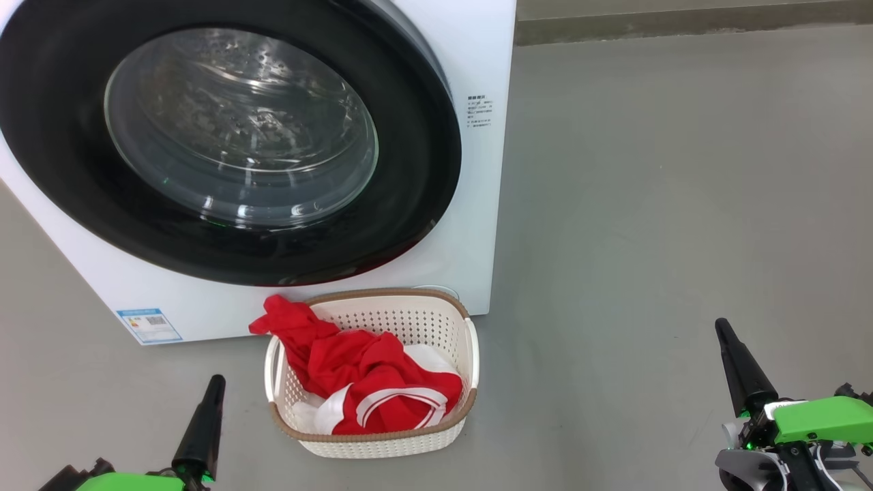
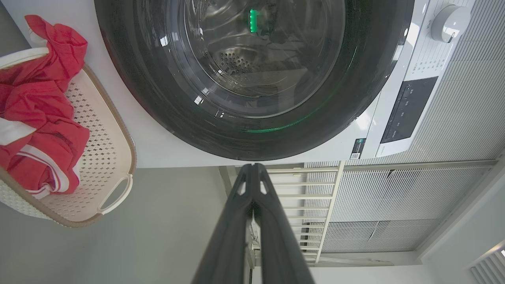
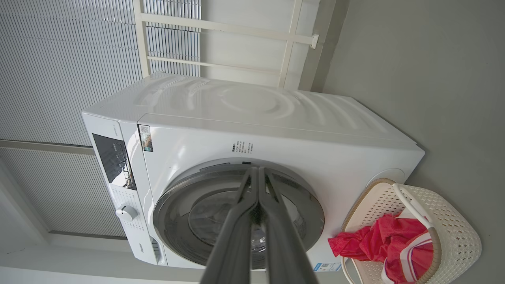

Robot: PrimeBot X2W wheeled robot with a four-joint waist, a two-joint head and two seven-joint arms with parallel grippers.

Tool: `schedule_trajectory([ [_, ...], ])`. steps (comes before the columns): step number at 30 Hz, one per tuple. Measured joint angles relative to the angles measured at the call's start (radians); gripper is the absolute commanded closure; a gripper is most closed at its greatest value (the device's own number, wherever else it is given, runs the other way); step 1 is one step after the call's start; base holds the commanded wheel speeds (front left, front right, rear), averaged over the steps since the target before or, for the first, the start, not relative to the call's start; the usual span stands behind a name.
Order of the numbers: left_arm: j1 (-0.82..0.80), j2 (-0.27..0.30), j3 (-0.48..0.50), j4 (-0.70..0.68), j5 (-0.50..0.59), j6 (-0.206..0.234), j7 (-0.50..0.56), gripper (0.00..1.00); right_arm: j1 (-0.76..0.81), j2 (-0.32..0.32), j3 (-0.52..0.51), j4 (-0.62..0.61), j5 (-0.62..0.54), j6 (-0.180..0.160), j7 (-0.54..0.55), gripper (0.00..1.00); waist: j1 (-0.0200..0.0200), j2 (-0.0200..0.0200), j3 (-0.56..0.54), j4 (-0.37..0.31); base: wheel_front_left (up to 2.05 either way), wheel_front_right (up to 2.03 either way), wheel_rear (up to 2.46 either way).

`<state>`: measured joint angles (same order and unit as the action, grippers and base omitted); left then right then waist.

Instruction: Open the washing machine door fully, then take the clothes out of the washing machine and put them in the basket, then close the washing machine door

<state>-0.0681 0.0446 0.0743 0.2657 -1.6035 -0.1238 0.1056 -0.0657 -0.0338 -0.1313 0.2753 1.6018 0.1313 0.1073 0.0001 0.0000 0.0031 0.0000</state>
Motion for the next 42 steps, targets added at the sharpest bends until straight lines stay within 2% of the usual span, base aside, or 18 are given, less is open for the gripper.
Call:
schedule_trajectory([
  [42, 0.000, -0.002, 0.002, 0.000, 0.000, 0.000, 0.000, 1.00, 0.000, 0.000, 0.000, 0.000, 0.000, 0.000, 0.000, 1.00, 0.0000, 0.0000, 0.000, 0.000, 0.00, 0.00, 0.00],
])
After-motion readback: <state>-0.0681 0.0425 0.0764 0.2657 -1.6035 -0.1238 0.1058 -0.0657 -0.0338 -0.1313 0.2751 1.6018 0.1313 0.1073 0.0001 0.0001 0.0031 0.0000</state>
